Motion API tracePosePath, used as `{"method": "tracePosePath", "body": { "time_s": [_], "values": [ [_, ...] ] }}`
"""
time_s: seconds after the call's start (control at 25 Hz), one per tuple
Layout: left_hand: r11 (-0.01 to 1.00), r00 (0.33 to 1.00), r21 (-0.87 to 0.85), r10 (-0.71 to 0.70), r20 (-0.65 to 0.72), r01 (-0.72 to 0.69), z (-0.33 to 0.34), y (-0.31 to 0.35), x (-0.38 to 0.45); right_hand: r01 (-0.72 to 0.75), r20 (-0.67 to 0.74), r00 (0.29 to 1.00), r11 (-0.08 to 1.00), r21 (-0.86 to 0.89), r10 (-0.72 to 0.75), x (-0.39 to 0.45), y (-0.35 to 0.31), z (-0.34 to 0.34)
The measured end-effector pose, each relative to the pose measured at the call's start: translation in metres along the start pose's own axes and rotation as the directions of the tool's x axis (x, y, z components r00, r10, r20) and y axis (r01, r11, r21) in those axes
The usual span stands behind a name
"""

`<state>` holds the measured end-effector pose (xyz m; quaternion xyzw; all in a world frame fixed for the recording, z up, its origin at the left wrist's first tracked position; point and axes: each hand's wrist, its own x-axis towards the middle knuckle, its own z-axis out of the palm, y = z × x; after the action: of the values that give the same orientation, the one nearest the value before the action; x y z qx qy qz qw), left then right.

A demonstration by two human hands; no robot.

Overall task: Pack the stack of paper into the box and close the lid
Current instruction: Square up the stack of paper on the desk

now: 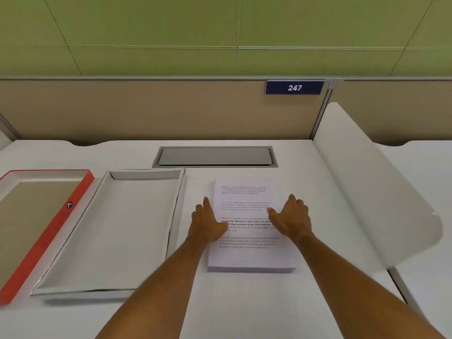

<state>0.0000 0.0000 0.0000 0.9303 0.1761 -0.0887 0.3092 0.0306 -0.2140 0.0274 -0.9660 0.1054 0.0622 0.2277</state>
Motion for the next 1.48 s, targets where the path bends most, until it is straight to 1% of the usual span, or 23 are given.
{"method": "tracePosePath", "body": {
  "time_s": [0.16, 0.24, 0.36, 0.48, 0.6, 0.68, 0.76, 0.88, 0.96, 1.04, 1.12, 1.24, 1.32, 1.36, 1.48],
  "values": [
    [0.999, 0.999, -0.032, -0.043, 0.032, 0.044, 0.008, 0.001, 0.009, -0.158, 0.158, 0.977, 0.982, 0.107, 0.14, 0.006, 0.002, 0.017],
    [0.995, 0.996, -0.063, -0.078, 0.035, 0.081, 0.007, 0.007, 0.014, -0.213, 0.205, 0.962, 0.966, 0.15, 0.18, 0.013, 0.001, 0.024],
    [0.98, 0.986, -0.11, -0.162, 0.032, 0.165, 0.005, 0.012, 0.021, -0.261, 0.23, 0.951, 0.935, 0.239, 0.206, 0.024, 0.004, 0.026],
    [0.947, 0.972, -0.218, -0.227, 0.064, 0.236, 0.004, 0.009, 0.03, -0.304, 0.25, 0.941, 0.889, 0.342, 0.226, 0.032, 0.006, 0.026],
    [0.907, 0.964, -0.326, -0.244, 0.109, 0.266, 0.001, 0.004, 0.041, -0.373, 0.344, 0.908, 0.834, 0.406, 0.239, 0.042, 0.005, 0.02],
    [0.879, 0.956, -0.379, -0.249, 0.152, 0.289, -0.002, 0.001, 0.046, -0.417, 0.413, 0.877, 0.817, 0.399, 0.247, 0.046, 0.005, 0.017],
    [0.874, 0.954, -0.389, -0.234, 0.189, 0.292, -0.003, 0.001, 0.05, -0.417, 0.436, 0.871, 0.81, 0.413, 0.227, 0.05, 0.006, 0.017],
    [0.905, 0.964, -0.346, -0.193, 0.184, 0.248, -0.003, -0.002, 0.053, -0.385, 0.423, 0.888, 0.792, 0.473, 0.179, 0.054, 0.008, 0.018],
    [0.922, 0.974, -0.327, -0.16, 0.16, 0.205, -0.001, -0.004, 0.054, -0.388, 0.432, 0.89, 0.746, 0.541, 0.15, 0.055, 0.01, 0.017],
    [0.917, 0.981, -0.359, -0.132, 0.146, 0.176, -0.001, -0.005, 0.056, -0.424, 0.466, 0.875, 0.678, 0.601, 0.134, 0.057, 0.014, 0.016],
    [0.879, 0.976, -0.433, -0.137, 0.171, 0.199, -0.004, -0.006, 0.058, -0.454, 0.486, 0.864, 0.618, 0.642, 0.13, 0.058, 0.018, 0.014],
    [0.763, 0.944, -0.563, -0.197, 0.266, 0.318, -0.013, -0.012, 0.062, -0.481, 0.484, 0.861, 0.558, 0.676, 0.156, 0.064, 0.028, 0.009],
    [0.679, 0.915, -0.624, -0.206, 0.346, 0.388, -0.019, -0.017, 0.064, -0.506, 0.521, 0.841, 0.555, 0.66, 0.147, 0.067, 0.034, 0.006],
    [0.653, 0.905, -0.638, -0.197, 0.378, 0.408, -0.021, -0.018, 0.065, -0.517, 0.543, 0.828, 0.563, 0.645, 0.14, 0.069, 0.036, 0.004],
    [0.639, 0.886, -0.64, -0.153, 0.437, 0.426, -0.027, -0.019, 0.068, -0.53, 0.594, 0.798, 0.589, 0.61, 0.102, 0.074, 0.037, 0.001]
  ]
}}
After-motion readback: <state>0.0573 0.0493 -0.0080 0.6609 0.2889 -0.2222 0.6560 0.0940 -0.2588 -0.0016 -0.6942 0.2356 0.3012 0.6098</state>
